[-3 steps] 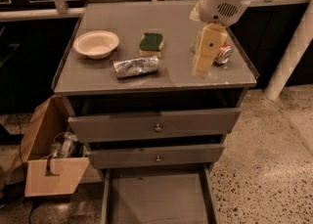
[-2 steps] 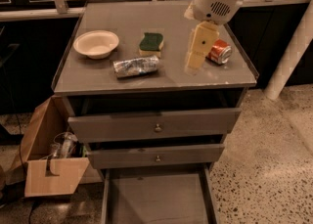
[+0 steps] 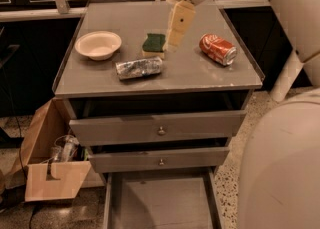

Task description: Place sponge into bottom drawer

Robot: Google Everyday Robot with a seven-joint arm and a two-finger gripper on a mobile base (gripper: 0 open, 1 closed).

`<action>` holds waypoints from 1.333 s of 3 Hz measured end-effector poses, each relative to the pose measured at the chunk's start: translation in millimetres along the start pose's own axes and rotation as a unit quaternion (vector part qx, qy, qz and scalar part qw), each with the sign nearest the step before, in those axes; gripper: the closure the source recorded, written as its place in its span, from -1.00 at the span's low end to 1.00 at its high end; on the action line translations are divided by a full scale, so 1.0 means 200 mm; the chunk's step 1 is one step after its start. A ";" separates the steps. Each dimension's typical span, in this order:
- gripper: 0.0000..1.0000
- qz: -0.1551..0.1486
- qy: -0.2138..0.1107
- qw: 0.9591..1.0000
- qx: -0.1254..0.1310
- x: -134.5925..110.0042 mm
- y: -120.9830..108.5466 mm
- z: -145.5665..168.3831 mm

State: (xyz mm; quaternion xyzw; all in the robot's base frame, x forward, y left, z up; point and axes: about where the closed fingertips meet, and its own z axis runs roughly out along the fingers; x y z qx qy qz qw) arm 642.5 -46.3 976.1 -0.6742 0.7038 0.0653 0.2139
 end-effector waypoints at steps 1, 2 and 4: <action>-1.00 -0.002 -0.007 1.000 0.013 -0.03 -0.04 0.01; -1.00 -0.006 -0.009 1.000 0.020 -0.04 -0.07 0.02; -1.00 0.012 -0.003 0.999 0.030 -0.16 -0.30 0.16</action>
Offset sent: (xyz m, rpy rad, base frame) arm 0.0125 0.0048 0.0038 0.0018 -0.0446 0.0053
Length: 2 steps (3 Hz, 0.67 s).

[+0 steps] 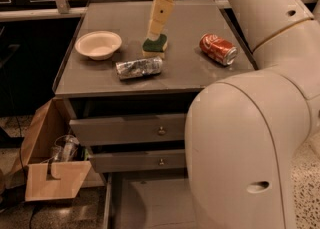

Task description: Place sponge into bottom drawer

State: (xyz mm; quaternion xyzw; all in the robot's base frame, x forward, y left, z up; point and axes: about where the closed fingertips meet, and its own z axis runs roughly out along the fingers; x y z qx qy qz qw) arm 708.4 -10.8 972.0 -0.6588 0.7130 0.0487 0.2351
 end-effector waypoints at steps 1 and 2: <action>-1.00 0.007 -0.008 1.000 0.000 0.00 -0.03 0.03; -1.00 0.022 -0.010 1.000 -0.002 0.04 -0.08 0.07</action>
Offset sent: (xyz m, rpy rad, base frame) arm 0.0382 -0.0257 -0.0014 0.0192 0.0728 -0.0522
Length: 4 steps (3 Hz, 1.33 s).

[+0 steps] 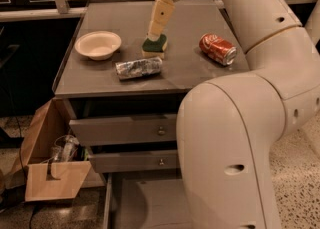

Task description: Place sponge into bottom drawer

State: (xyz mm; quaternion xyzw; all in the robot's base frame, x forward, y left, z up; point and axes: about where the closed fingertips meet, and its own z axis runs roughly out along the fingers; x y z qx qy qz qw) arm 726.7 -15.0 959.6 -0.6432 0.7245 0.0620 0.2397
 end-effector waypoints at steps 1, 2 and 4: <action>-1.00 0.010 -0.001 1.000 0.004 0.03 -0.05 0.02; -1.00 0.016 -0.002 1.000 0.005 0.05 -0.08 0.05; -1.00 0.005 0.002 1.000 0.004 -0.01 -0.12 0.16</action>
Offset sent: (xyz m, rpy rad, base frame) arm 0.0389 -0.0315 0.0104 -0.0251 0.0726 -0.0263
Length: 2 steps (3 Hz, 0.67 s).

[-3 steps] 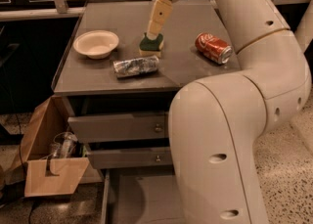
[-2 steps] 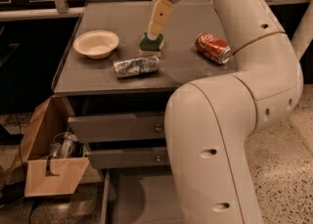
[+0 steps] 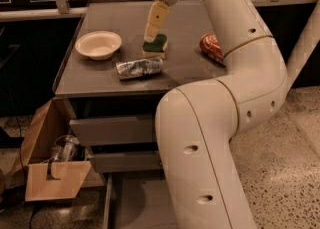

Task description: Place sponge into bottom drawer

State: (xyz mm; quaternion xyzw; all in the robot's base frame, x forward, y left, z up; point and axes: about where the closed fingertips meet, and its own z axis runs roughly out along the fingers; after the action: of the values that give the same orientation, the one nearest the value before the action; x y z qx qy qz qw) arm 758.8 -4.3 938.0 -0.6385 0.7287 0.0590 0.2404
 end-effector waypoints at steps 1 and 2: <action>-1.00 0.000 0.000 1.000 0.000 0.00 0.00 0.00; -1.00 0.014 -0.017 1.000 0.005 0.00 -0.04 0.05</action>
Offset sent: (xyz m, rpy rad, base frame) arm 0.0327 -0.0110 0.0026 0.0551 0.0569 -0.0331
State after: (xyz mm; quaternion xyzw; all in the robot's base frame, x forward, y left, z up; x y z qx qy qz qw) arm 768.9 -1.3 930.8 -0.6261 0.7336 0.0695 0.2552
